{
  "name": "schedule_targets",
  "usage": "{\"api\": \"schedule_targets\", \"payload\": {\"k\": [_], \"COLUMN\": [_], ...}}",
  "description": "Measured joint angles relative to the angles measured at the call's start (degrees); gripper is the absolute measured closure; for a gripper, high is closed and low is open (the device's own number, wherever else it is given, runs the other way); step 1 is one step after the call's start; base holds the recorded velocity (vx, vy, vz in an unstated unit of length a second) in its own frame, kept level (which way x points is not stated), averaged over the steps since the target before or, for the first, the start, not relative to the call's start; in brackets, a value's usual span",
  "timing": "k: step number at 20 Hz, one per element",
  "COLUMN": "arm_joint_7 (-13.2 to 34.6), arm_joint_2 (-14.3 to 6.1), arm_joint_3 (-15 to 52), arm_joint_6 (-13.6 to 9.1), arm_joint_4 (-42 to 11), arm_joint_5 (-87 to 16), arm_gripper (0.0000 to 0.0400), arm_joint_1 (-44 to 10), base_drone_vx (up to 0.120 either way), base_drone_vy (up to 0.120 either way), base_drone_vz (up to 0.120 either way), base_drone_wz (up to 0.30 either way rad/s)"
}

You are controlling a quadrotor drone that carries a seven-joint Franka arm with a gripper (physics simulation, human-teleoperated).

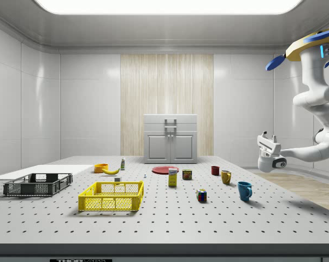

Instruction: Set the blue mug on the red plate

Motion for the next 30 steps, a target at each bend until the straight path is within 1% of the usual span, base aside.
{"api": "schedule_targets", "payload": {"k": [3, 6, 8, 11, 13, 15, 18, 21, 24, 27, 30], "arm_joint_7": [1.3, 3.7, 6.2, 12.0, 17.0, 22.1, 29.0, 34.1, 37.5, 39.8, 41.3], "arm_joint_2": [-0.6, -1.7, -3.0, -5.4, -7.1, -8.6, -10.9, -12.9, -14.7, -16.2, -17.5], "arm_joint_3": [6.2, 15.0, 22.2, 33.1, 39.5, 44.9, 51.0, 55.0, 57.6, 59.2, 60.3], "arm_joint_6": [0.4, 1.1, 1.6, 1.6, 0.4, -1.7, -5.8, -9.3, -11.6, -12.8, -13.2], "arm_joint_4": [-2.2, -7.2, -12.8, -23.7, -31.0, -36.8, -42.1, -44.7, -45.8, -46.2, -46.4], "arm_joint_5": [-8.9, -22.1, -33.6, -53.0, -65.6, -76.4, -87.8, -94.3, -97.5, -99.0, -99.6], "arm_gripper": [0.0, 0.0, 0.0, 0.0, 0.0, 0.0, 0.0, 0.0, 0.0, 0.0, 0.0], "arm_joint_1": [-2.0, -5.1, -8.0, -14.0, -19.2, -25.3, -34.5, -42.0, -47.3, -50.7, -52.9], "base_drone_vx": [0.0, 0.0, 0.0, 0.0, 0.0, 0.0, 0.0, 0.067, 0.12, 0.12, 0.12], "base_drone_vy": [0.0, 0.0, 0.0, 0.0, 0.0, 0.0, 0.0, 0.0, 0.0, 0.0, 0.0], "base_drone_vz": [-0.12, -0.12, -0.12, -0.12, -0.12, -0.12, -0.12, -0.12, -0.12, -0.12, -0.12], "base_drone_wz": [0.0, 0.0, 0.0, 0.0, 0.0, 0.0, 0.0, 0.0, 0.0, 0.0, 0.0]}}
